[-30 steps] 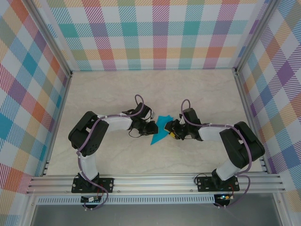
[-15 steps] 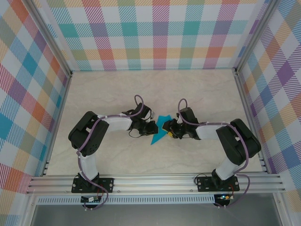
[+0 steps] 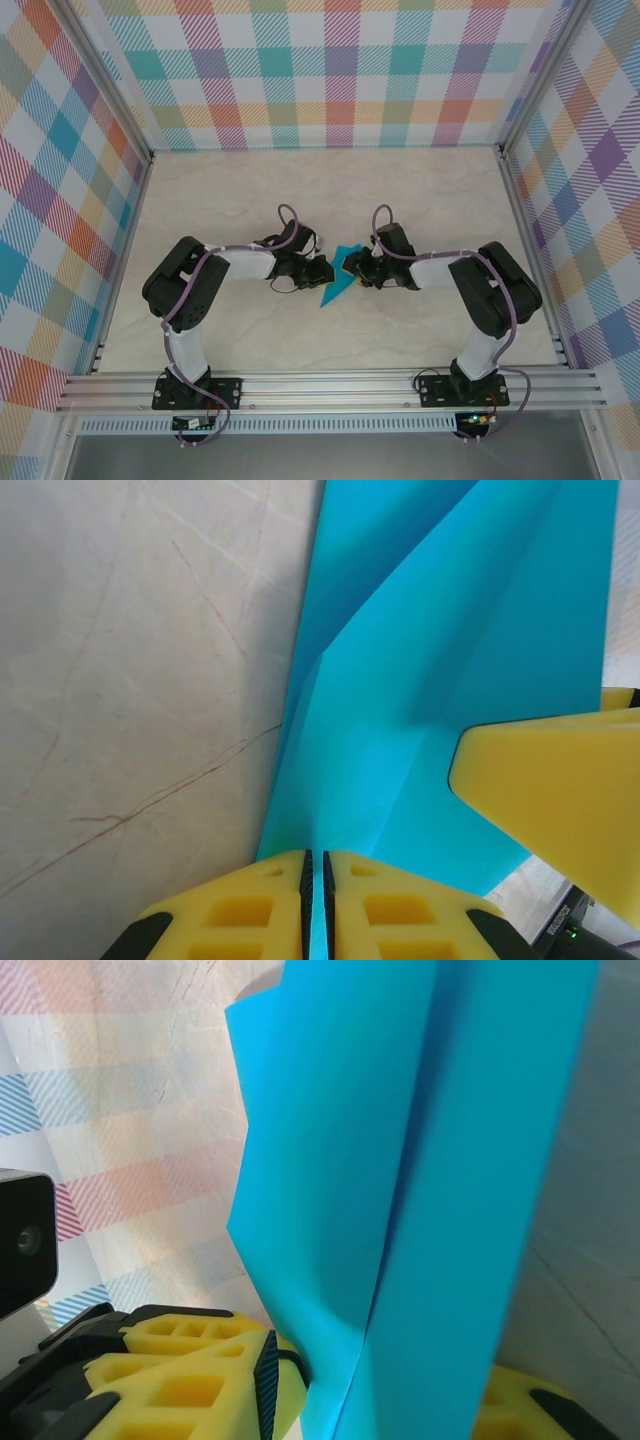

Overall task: Fold a paper plane with a square sheet of paper (pick it up from the middle)
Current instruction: Turn over the paper at the center of the table.

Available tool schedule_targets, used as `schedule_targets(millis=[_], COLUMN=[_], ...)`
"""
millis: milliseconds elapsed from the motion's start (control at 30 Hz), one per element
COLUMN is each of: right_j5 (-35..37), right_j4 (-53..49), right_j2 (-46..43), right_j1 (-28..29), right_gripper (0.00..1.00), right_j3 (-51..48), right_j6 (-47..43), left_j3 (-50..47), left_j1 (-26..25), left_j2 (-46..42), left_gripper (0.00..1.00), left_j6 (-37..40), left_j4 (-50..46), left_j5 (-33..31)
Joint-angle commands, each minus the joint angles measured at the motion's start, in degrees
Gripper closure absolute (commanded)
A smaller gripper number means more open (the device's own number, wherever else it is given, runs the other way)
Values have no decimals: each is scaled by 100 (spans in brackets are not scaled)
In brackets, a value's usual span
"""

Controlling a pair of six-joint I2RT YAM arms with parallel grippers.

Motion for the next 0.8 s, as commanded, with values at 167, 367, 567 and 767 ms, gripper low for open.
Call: schedule_targets(millis=[167, 367, 567, 767], right_j5=[-154, -177, 494, 3097], right_j4=[108, -276, -2279, -5767], right_j2=[335, 349, -504, -1090], right_j1=[52, 61, 87, 422], right_gripper=[76, 93, 96, 95], right_j3=[400, 659, 1096, 2325], right_j6=[-308, -571, -1557, -2520], left_j3=[-86, -219, -599, -1165], left_j1=[97, 97, 97, 97], left_j2=[-205, -465, -1425, -2725], left_gripper=[86, 84, 78, 77], left_j6=[-98, -129, -81, 38], left_j4=[154, 211, -38, -659], left_j5=[121, 53, -661, -1874])
